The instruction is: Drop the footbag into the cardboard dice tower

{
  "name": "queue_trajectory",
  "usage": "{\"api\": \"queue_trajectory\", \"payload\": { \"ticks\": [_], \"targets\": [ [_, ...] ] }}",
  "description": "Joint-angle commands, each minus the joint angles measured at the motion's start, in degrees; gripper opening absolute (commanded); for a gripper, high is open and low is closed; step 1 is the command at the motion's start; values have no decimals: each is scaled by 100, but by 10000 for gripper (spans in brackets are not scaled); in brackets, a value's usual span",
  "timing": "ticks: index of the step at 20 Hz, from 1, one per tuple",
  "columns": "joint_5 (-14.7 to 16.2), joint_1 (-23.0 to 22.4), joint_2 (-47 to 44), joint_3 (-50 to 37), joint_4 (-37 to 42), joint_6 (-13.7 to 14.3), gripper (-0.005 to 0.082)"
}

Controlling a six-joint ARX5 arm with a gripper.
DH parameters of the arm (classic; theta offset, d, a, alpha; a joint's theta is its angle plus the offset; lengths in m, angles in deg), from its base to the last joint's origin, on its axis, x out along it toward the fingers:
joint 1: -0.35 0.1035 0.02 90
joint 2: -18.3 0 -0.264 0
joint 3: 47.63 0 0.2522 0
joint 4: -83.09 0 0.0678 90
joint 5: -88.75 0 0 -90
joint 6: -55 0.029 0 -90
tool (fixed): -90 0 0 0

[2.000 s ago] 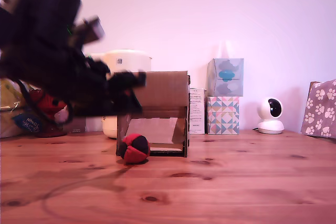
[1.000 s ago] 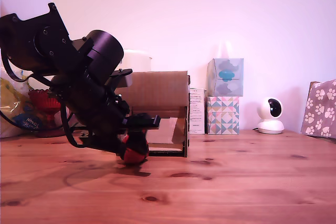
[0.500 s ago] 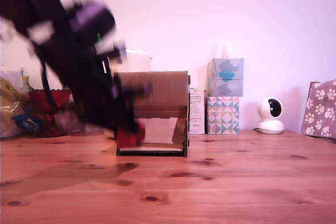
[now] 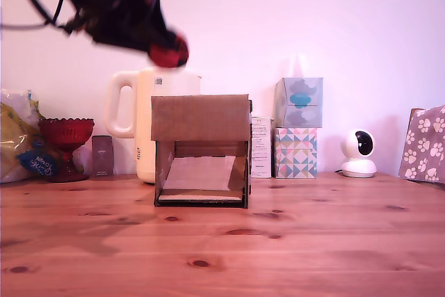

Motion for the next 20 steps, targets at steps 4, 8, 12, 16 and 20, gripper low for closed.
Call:
{"api": "queue_trajectory", "payload": {
  "ticks": [4,8,12,16,20],
  "targets": [
    [-116,22,-212,-46,1665,358,125],
    [-90,254,-752,352,2094,385,125],
    [175,417,-1486,1405,1137,385,126],
    [527,525,-2323,2618,-107,382,126],
    [756,560,-3084,3650,-1303,382,128]
  ]
}}
